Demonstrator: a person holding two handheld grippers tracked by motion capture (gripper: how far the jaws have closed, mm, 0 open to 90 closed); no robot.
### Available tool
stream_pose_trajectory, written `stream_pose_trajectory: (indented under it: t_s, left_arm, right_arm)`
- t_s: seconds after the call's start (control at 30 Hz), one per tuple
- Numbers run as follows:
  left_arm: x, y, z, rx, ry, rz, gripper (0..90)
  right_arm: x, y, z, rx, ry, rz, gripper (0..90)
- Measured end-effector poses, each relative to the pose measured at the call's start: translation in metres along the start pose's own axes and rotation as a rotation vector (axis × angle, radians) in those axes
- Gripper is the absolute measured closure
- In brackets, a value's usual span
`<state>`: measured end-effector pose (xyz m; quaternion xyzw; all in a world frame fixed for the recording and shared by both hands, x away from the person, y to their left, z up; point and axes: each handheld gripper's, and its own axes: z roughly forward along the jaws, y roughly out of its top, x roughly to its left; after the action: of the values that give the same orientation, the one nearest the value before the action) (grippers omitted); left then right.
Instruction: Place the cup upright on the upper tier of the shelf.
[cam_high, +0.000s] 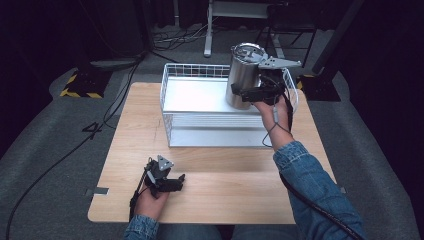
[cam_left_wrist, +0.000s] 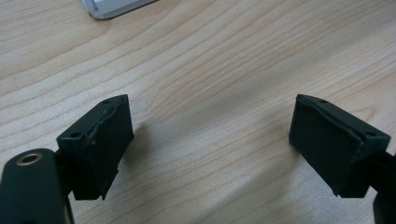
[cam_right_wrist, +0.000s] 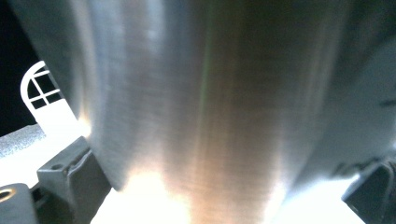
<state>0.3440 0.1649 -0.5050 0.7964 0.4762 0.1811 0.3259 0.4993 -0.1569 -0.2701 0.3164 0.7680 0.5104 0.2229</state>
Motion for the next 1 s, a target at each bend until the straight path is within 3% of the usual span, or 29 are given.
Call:
stream_pose_trajectory:
  t_s: [0.23,0.63,1.0]
  left_arm:
    - [0.000,0.000,0.000,0.000,0.000,0.000,14.2]
    - [0.000,0.000,0.000,0.000,-0.001,-0.001,14.2]
    - [0.000,0.000,0.000,0.000,-0.003,0.001,14.2]
  right_arm:
    - [-0.003,-0.008,0.008,0.020,0.010,-0.003,3.8]
    - [-0.007,-0.013,0.009,0.000,0.034,0.025,3.3]
    - [-0.003,-0.013,0.008,-0.009,-0.010,0.014,0.0]
